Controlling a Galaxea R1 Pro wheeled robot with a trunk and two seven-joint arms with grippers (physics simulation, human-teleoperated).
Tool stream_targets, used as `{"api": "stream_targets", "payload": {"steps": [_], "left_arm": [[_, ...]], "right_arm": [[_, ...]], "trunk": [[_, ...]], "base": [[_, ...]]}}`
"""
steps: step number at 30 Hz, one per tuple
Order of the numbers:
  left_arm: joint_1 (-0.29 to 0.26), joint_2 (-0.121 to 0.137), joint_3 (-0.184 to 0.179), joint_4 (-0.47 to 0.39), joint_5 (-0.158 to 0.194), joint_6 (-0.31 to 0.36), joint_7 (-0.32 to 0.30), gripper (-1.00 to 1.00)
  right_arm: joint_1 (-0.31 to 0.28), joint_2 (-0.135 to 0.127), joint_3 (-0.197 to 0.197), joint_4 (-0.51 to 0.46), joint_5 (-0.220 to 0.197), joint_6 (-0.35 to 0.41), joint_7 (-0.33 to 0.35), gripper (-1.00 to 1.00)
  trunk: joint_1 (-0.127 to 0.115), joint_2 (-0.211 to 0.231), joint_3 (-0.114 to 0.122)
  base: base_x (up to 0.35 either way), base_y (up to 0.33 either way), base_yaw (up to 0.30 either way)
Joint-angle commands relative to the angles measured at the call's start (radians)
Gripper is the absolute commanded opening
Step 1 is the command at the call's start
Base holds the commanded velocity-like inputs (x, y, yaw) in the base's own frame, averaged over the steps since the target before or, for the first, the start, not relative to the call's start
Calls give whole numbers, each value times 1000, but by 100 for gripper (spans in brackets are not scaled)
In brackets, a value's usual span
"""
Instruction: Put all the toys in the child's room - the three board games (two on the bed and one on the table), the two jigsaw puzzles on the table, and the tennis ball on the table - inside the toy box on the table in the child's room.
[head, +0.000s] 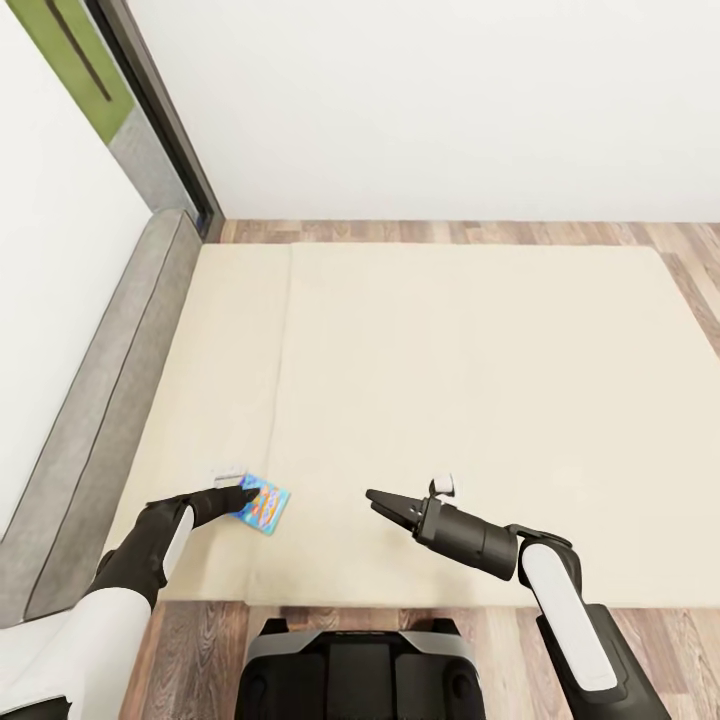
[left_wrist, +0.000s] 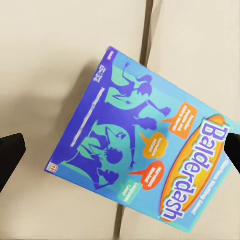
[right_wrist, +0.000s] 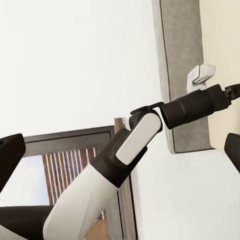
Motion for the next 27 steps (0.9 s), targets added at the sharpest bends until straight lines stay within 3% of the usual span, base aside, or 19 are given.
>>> {"api": "stream_targets", "payload": {"steps": [1,18,27], "left_arm": [[-1,-1,4,-1,-6,5,-7,100],[-1,0,4,-2,-5,0,-16,100],[-1,1,4,-7,-5,-4,-23,100]], "right_arm": [[0,0,0,0,5,2,6,100],[6,12,4,0,6,0,13,100],[6,13,5,0,6,0,12,100]], "trunk": [[0,-2,-3],[0,-2,-29],[0,-2,-32]], "base": [[0,0,70],[0,0,46],[0,0,1]]}}
